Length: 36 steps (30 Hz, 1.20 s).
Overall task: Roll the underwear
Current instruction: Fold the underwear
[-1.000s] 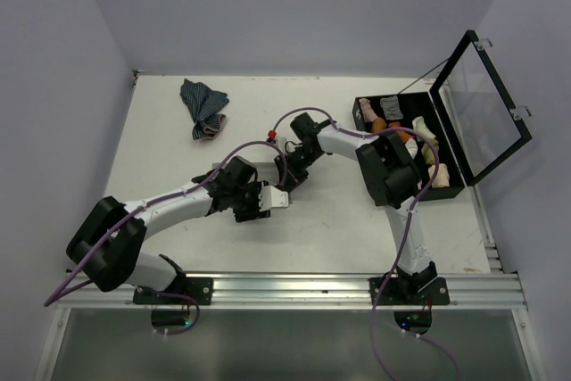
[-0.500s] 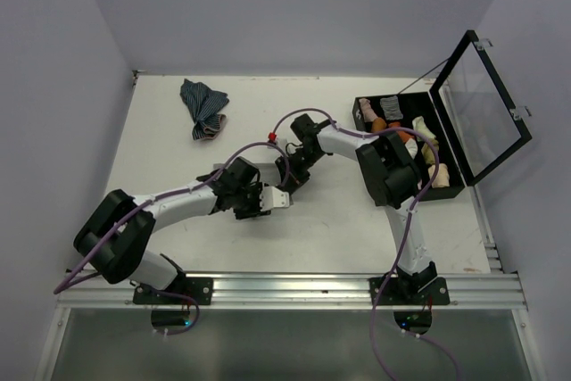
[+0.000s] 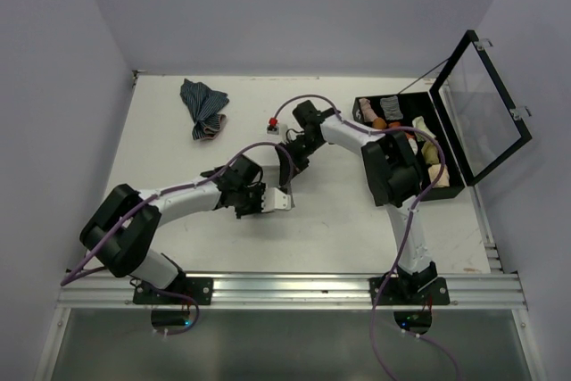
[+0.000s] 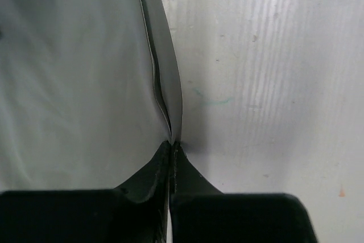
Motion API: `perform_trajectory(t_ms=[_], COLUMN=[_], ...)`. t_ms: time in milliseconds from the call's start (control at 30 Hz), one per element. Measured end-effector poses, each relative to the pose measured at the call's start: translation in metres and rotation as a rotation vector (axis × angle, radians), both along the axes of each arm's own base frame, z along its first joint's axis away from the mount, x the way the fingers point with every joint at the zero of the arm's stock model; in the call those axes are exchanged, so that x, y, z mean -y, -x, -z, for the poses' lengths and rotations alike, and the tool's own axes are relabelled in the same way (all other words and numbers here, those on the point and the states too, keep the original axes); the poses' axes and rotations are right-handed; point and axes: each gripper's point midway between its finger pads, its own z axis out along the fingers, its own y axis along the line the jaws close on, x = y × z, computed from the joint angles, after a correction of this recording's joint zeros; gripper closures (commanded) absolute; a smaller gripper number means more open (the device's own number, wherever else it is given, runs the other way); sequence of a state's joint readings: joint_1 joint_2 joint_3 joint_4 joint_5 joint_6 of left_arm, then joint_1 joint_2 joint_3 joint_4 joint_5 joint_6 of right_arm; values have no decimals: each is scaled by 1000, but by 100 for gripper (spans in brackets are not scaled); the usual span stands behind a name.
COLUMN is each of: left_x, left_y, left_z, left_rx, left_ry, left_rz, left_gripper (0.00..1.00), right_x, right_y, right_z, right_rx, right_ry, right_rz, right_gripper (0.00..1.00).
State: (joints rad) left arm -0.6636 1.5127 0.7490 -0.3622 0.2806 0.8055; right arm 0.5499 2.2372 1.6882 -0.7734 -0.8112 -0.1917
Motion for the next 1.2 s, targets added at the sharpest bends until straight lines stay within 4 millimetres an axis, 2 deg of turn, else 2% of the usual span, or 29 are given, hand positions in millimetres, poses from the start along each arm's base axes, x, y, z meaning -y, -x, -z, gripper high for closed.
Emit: perform_trajectory(t_ms=[200, 300, 400, 567, 667, 867, 1200], left_x=[-3, -3, -3, -1, -1, -3, 2], left_y=[26, 36, 43, 45, 38, 2, -41], left_z=[-1, -2, -3, -7, -12, -24, -26], left_rx=[-125, -185, -239, -289, -312, -302, -260], left_ry=[-12, -21, -27, -29, -18, 14, 17], left_rz=[55, 64, 70, 69, 45, -22, -50], left_gripper=[100, 100, 100, 100, 100, 100, 100], right_x=[-9, -16, -20, -18, -22, -26, -26], right_y=[-43, -62, -74, -68, -58, -38, -33], right_z=[-31, -37, -27, 19, 22, 23, 23], right_rx=[116, 172, 192, 123, 92, 48, 47], right_ry=[-52, -55, -40, 23, 10, -13, -23], right_rz=[55, 85, 107, 102, 84, 45, 20], right_gripper=[85, 85, 85, 86, 86, 87, 87])
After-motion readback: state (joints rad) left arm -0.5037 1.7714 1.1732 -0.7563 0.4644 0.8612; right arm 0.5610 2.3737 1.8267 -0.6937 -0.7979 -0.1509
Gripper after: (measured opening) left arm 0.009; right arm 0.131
